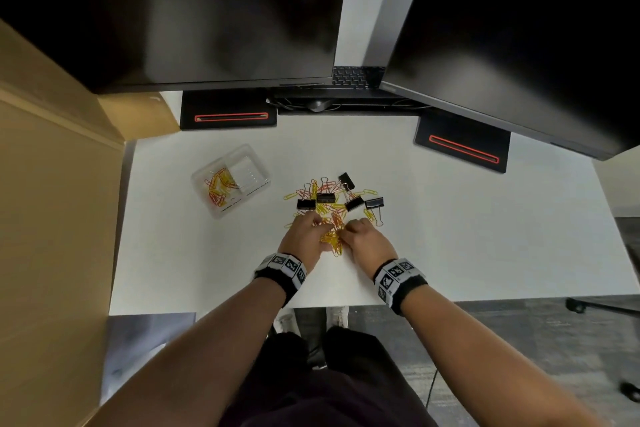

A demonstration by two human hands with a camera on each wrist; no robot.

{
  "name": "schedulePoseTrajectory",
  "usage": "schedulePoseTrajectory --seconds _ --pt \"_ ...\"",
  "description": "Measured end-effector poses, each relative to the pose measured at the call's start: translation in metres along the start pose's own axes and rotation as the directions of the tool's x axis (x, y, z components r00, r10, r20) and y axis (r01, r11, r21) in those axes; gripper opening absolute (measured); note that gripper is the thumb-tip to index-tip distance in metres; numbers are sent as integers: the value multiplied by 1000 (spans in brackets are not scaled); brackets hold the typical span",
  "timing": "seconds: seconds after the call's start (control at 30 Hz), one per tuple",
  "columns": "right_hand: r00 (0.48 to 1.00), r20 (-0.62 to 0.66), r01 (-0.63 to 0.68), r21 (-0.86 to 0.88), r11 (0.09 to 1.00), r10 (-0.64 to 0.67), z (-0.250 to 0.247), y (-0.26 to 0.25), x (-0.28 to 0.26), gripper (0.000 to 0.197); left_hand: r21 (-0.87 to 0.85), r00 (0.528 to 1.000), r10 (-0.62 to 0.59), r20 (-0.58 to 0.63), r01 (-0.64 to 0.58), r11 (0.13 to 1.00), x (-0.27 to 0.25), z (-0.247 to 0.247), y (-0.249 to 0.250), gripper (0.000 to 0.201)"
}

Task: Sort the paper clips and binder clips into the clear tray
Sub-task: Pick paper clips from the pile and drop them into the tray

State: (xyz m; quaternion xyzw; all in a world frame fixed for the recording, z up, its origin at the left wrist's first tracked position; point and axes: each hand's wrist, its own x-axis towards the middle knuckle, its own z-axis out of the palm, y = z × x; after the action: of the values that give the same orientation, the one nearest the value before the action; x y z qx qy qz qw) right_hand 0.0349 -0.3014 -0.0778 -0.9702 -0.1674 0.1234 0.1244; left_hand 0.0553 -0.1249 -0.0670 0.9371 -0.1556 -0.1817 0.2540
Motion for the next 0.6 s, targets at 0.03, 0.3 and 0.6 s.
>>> schedulePoseTrajectory --seconds 0.03,0.3,0.6 --pt "1000 1 -2 -9 1000 2 -1 0 3 24 -11 1000 4 -15 -4 1000 1 1 0 37" --pt "996 -50 -68 160 985 76 -9 3 9 12 -158 997 -58 -44 50 986 9 -5 0 28" --pt "931 -106 -207 631 747 348 -31 7 2 9 -393 961 -260 -95 204 897 8 -13 -3 34"
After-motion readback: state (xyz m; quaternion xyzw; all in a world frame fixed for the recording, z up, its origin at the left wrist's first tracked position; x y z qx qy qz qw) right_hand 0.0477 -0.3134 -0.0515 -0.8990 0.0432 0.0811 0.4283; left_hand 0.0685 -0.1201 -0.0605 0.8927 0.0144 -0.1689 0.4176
